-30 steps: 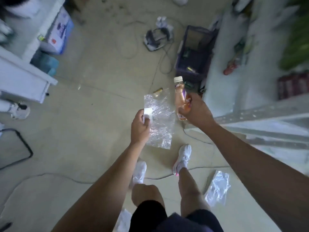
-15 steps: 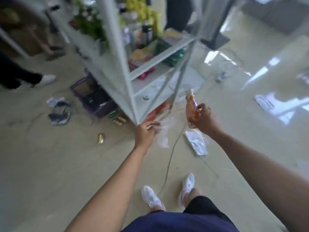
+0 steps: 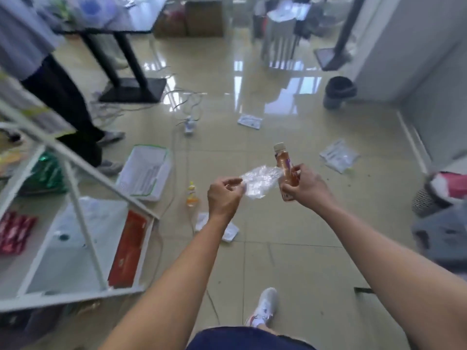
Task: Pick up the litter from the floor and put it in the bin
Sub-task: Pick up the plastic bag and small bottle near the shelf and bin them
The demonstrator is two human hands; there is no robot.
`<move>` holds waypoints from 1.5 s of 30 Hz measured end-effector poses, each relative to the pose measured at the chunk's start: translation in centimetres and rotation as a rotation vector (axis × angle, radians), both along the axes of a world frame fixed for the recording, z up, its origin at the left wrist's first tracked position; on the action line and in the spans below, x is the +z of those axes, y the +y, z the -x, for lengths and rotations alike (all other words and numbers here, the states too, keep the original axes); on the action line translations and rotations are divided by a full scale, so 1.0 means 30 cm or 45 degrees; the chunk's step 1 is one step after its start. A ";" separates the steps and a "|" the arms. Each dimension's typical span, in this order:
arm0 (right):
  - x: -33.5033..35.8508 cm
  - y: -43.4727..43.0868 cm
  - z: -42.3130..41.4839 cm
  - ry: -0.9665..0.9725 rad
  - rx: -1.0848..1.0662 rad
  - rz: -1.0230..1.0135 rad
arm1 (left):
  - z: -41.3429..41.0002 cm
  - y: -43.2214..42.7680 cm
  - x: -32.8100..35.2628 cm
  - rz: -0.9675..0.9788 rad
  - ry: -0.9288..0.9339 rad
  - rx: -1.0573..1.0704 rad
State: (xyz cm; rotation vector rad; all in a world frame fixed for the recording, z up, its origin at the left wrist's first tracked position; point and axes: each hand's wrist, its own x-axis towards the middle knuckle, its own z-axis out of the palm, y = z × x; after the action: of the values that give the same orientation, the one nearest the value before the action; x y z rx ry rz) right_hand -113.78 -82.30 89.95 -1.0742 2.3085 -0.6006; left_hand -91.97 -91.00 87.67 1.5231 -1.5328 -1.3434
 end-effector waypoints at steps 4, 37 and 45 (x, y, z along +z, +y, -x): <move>0.036 0.094 0.312 0.029 -0.191 -0.009 | 0.332 -0.065 0.025 0.059 0.004 -0.138; -0.165 -0.891 2.555 -0.442 -0.638 0.009 | 2.779 -1.335 -0.131 0.015 -0.269 -0.787; -0.187 -1.155 3.186 -0.401 -0.631 -0.011 | 3.398 -1.585 -0.147 -0.022 -0.310 -0.715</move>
State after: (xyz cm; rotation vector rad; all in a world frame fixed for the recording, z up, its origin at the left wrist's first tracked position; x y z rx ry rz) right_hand -209.35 -116.95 84.34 -0.3554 2.2855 -0.8730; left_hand -193.91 -138.57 83.25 1.3541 -2.2247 -1.5038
